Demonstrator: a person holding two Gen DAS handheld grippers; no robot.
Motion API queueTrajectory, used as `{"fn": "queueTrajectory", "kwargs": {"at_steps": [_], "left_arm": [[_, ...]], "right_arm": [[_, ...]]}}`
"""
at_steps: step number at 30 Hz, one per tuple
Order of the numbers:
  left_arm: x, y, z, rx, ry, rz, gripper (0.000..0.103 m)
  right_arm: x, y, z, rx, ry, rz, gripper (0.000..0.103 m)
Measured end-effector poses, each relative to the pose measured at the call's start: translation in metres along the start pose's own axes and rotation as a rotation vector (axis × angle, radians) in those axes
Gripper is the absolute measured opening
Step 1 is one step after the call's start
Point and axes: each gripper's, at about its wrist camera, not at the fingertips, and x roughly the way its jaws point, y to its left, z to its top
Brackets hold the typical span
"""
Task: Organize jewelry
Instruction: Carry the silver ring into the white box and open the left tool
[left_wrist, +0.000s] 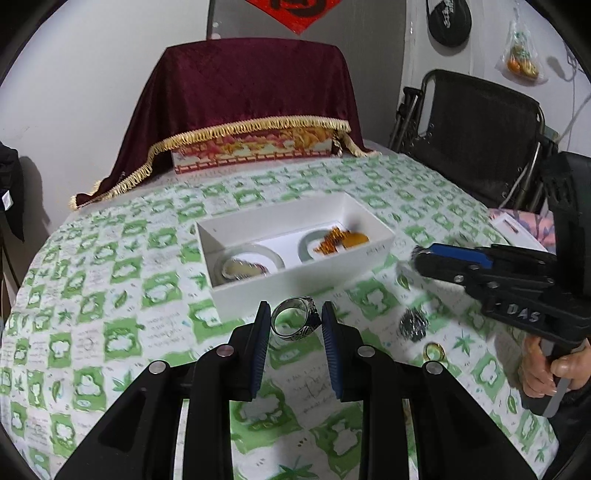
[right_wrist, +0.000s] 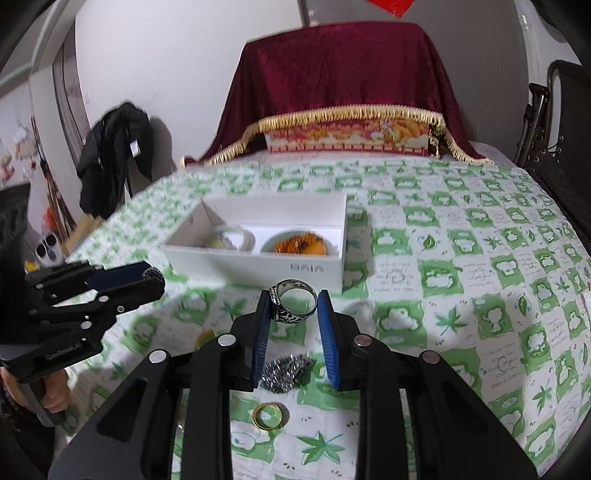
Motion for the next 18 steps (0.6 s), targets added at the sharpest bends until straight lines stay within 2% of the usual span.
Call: {"fn": "queueTrajectory", "kwargs": {"at_steps": [6, 12, 18], "left_arm": [[0.005, 0.005, 0.027, -0.007, -0.010, 0.010, 0.028], [0.025, 0.010, 0.052, -0.026, -0.007, 0.009, 0.028], [0.052, 0.024, 0.055, -0.070, 0.036, 0.011, 0.028]], "right_arm": [[-0.001, 0.000, 0.031, 0.013, -0.043, 0.038, 0.024], [0.027, 0.009, 0.051, -0.011, -0.005, 0.050, 0.024], [0.060, 0.006, 0.052, -0.004, 0.055, 0.039, 0.024]]}}
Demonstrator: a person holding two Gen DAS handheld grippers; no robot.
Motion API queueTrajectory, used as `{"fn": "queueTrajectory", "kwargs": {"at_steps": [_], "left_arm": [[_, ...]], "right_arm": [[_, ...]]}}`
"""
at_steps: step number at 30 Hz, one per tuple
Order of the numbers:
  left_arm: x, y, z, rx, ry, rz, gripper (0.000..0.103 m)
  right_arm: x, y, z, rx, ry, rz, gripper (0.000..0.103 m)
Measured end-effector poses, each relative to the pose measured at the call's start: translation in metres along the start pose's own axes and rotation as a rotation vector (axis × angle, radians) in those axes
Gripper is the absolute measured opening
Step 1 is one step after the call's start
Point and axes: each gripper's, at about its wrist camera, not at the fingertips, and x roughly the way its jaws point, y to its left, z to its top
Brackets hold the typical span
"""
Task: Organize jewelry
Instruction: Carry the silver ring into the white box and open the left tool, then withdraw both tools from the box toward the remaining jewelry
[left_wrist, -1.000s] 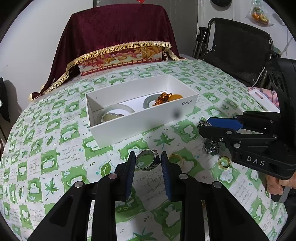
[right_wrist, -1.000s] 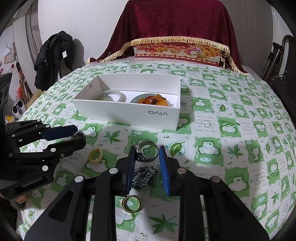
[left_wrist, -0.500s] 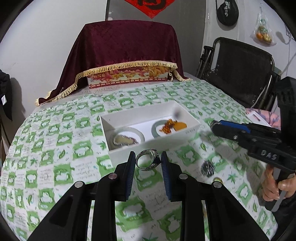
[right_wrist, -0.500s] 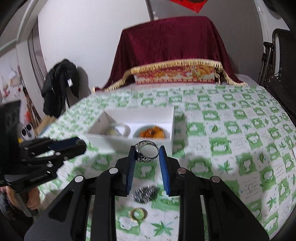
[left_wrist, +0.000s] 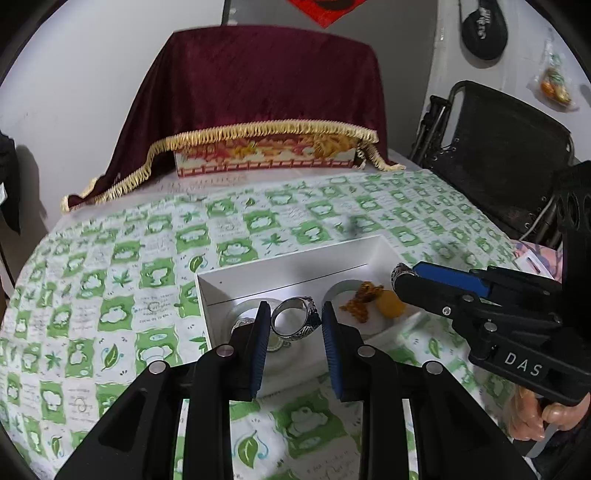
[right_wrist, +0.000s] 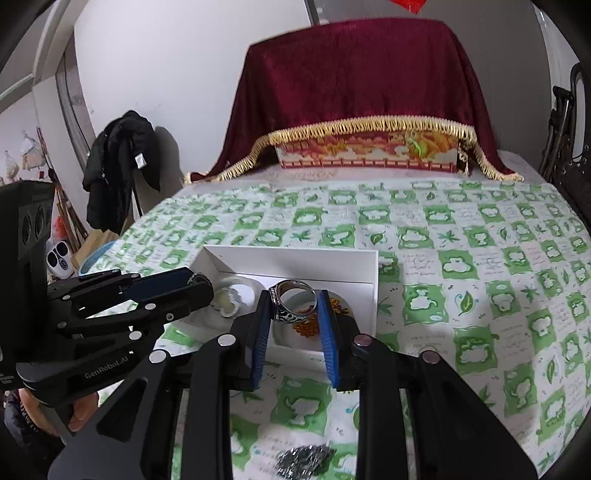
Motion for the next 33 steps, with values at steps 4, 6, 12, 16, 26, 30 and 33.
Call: {"fn": "queueTrajectory", "kwargs": {"at_steps": [4, 6, 12, 16, 26, 30, 33], "left_arm": [[0.012, 0.006, 0.001, -0.005, 0.022, 0.002, 0.028], [0.016, 0.007, 0.002, -0.004, 0.029, 0.003, 0.028], [0.030, 0.015, 0.003, -0.028, 0.062, 0.025, 0.038], [0.026, 0.018, 0.002, -0.047, 0.049, 0.004, 0.052], [-0.008, 0.025, 0.004, -0.102, -0.089, 0.062, 0.090], [-0.016, 0.037, 0.001, -0.153, -0.116, 0.115, 0.099], [-0.017, 0.044, -0.002, -0.178, -0.114, 0.159, 0.099]], "right_arm": [[0.013, -0.001, 0.004, -0.006, 0.018, -0.004, 0.024], [0.018, 0.000, 0.007, -0.011, 0.021, -0.007, 0.024], [0.026, -0.003, 0.009, -0.010, 0.009, -0.011, 0.039], [0.013, -0.015, 0.009, 0.039, -0.057, 0.013, 0.044], [-0.010, -0.030, 0.004, 0.103, -0.192, -0.020, 0.066], [-0.020, -0.030, -0.001, 0.100, -0.248, -0.063, 0.087], [-0.025, -0.030, -0.004, 0.098, -0.279, -0.082, 0.098]]}}
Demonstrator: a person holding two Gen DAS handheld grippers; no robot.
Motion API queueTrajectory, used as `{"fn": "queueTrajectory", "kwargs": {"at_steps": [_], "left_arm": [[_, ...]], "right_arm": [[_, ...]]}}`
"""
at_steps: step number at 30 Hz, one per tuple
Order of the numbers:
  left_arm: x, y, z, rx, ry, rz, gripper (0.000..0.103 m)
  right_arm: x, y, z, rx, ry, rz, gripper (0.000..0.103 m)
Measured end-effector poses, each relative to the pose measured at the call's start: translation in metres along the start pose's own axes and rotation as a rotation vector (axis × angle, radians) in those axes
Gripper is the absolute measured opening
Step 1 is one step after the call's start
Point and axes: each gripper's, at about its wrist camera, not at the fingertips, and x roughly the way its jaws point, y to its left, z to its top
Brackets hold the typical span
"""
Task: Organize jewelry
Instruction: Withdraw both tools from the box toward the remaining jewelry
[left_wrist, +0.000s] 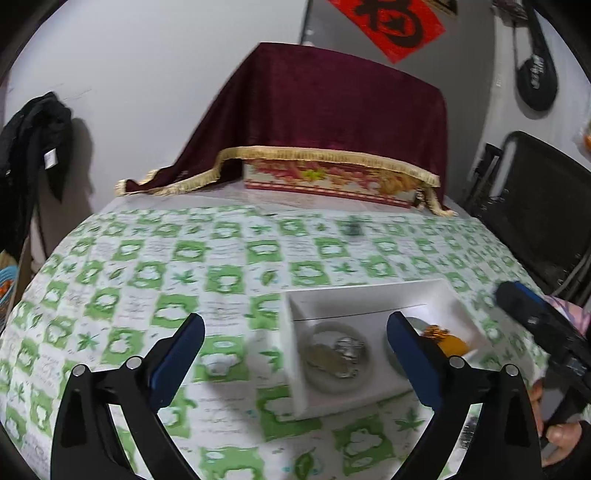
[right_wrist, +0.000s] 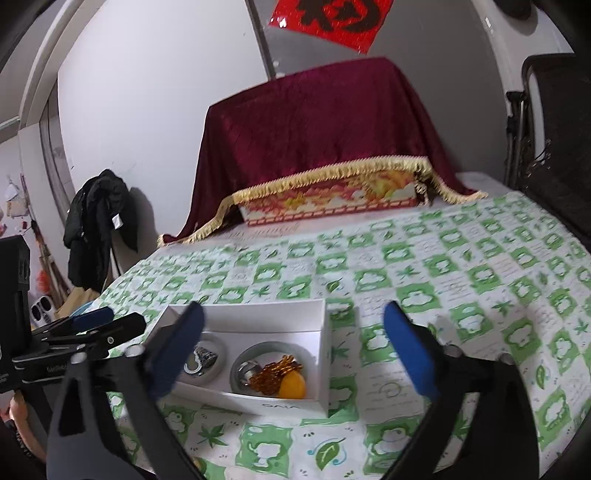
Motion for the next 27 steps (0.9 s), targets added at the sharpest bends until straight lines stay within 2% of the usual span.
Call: {"fn": "queueTrajectory", "kwargs": {"at_steps": [3, 8, 14, 23, 27], "left_arm": [[-0.001, 0.005, -0.004, -0.017, 0.006, 0.031, 0.099], [-0.003, 0.009, -0.012, -0.036, 0.037, -0.004, 0.099], [-0.010, 0.007, -0.026, -0.070, 0.072, -0.036, 0.099], [-0.025, -0.015, -0.050, 0.032, 0.085, 0.033, 0.099], [-0.031, -0.024, -0.060, 0.067, 0.098, 0.026, 0.099]], "right_arm": [[-0.005, -0.002, -0.001, 0.000, -0.010, -0.009, 0.098], [-0.013, -0.004, -0.005, -0.010, 0.005, -0.041, 0.098], [-0.024, -0.003, -0.017, -0.011, 0.052, -0.021, 0.098], [-0.047, -0.007, -0.037, 0.011, 0.102, -0.030, 0.098], [-0.058, -0.011, -0.047, 0.020, 0.145, -0.040, 0.098]]}}
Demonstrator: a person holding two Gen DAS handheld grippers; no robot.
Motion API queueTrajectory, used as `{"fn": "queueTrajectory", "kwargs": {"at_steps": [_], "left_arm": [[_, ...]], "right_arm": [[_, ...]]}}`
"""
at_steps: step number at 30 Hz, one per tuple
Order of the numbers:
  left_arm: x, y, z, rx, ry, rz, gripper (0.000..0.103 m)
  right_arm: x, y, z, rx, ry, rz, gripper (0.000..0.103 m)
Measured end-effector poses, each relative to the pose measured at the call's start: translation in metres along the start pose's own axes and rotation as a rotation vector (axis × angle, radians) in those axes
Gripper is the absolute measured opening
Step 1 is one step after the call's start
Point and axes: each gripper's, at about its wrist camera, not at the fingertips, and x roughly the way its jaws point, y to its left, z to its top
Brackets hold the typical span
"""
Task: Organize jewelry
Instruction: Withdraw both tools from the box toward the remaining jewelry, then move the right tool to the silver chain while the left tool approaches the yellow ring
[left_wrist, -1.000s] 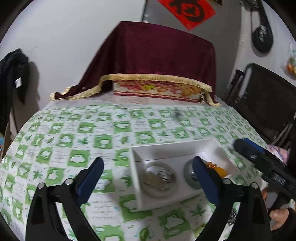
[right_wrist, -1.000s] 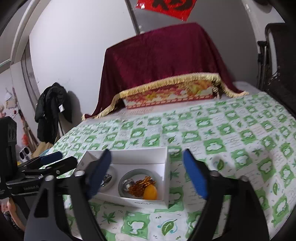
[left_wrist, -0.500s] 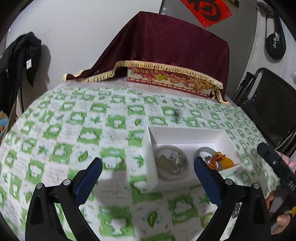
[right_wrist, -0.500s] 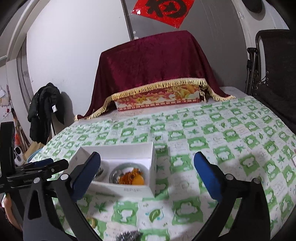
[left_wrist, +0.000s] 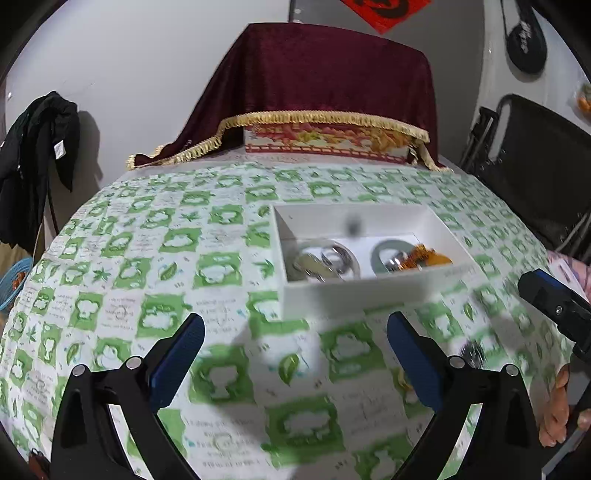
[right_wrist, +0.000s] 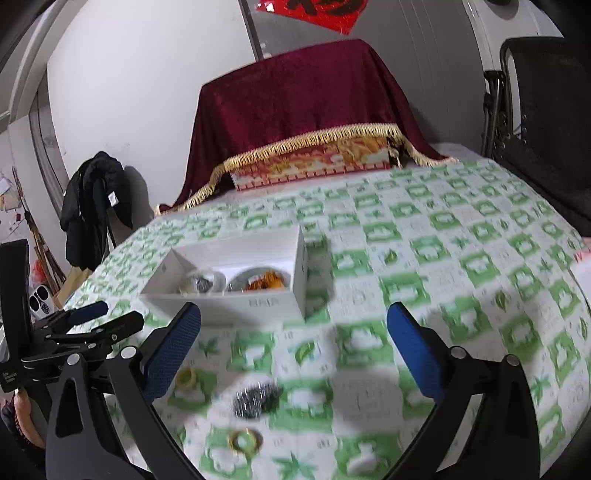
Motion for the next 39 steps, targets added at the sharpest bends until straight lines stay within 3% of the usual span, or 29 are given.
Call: {"fn": "queueTrajectory", "kwargs": {"at_steps": [11, 19, 24, 30, 34, 39], "left_arm": [[0.007, -0.037, -0.018, 0.159, 0.064, -0.075, 0.099], [0.029, -0.063, -0.024, 0.275, 0.130, -0.016, 0.099], [0.043, -0.040, -0.019, 0.178, 0.198, 0.024, 0.100], [0.038, 0.023, -0.017, -0.009, 0.213, 0.150, 0.100], [0.029, 0.053, -0.019, -0.114, 0.208, 0.146, 0.100], [0.023, 0.050, -0.022, -0.095, 0.203, 0.169, 0.100]], "right_arm": [[0.001, -0.009, -0.006, 0.036, 0.045, -0.026, 0.098], [0.003, -0.006, -0.006, 0.030, 0.057, -0.026, 0.098], [0.005, -0.006, -0.005, 0.025, 0.062, -0.030, 0.098], [0.004, -0.009, -0.005, 0.025, 0.058, -0.030, 0.098], [0.004, -0.007, -0.005, 0.011, 0.061, -0.025, 0.098], [0.004, 0.008, -0.011, -0.075, 0.073, -0.022, 0.098]]}}
